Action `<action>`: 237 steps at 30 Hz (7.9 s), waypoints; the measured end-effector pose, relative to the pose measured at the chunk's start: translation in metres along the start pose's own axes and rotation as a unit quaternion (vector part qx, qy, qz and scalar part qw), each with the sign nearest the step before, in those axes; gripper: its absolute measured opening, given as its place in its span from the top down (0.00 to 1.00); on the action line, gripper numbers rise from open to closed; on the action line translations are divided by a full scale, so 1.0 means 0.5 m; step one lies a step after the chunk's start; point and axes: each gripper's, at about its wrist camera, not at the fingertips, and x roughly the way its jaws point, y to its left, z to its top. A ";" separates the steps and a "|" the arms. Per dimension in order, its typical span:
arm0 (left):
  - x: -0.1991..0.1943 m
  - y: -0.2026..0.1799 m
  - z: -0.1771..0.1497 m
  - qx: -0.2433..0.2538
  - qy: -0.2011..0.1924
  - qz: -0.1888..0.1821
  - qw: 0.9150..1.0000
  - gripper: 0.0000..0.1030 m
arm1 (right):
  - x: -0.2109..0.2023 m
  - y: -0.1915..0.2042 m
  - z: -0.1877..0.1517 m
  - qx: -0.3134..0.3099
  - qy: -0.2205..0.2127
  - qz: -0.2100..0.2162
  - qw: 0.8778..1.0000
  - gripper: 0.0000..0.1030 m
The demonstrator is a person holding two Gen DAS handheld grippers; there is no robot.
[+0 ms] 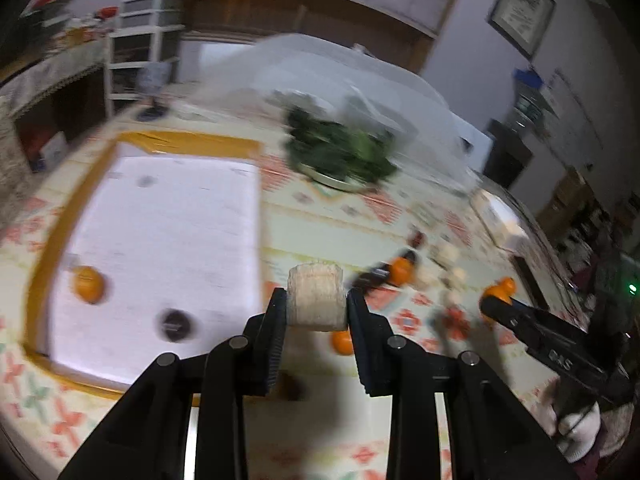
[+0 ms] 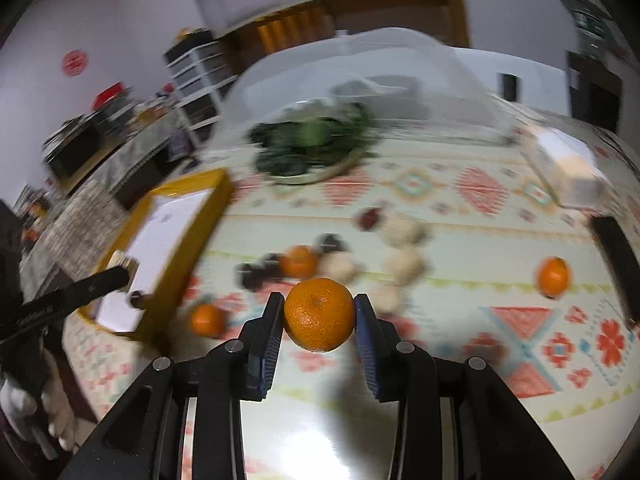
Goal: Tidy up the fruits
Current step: 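Carry both pieces over the tray and open both tools to release them, then grasp a red date from the tablecloth with the right tool, then grasp a mandarin orange with the left tool while the right tool holds the red date, then carry the mandarin and red date over the tray and open both tools, then grasp a dark plum with the left tool while the right tool grasps a white cube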
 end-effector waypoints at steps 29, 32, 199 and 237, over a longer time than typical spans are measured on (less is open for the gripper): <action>0.081 0.380 0.079 -0.111 0.042 0.088 0.989 0.69 | 0.353 0.392 0.042 -0.088 0.110 0.096 0.985 0.62; 0.071 0.375 0.079 -0.116 0.038 0.081 0.989 0.63 | 0.329 0.385 0.053 -0.084 0.097 0.104 0.986 0.62; -0.042 0.296 -0.054 -0.140 -0.002 0.028 0.990 0.18 | 0.332 0.322 0.100 -0.076 0.076 0.084 0.991 0.77; 0.091 -0.064 -0.063 -0.031 0.072 -0.078 0.994 0.17 | 0.036 -0.231 -0.005 0.099 -0.001 -0.020 0.995 0.57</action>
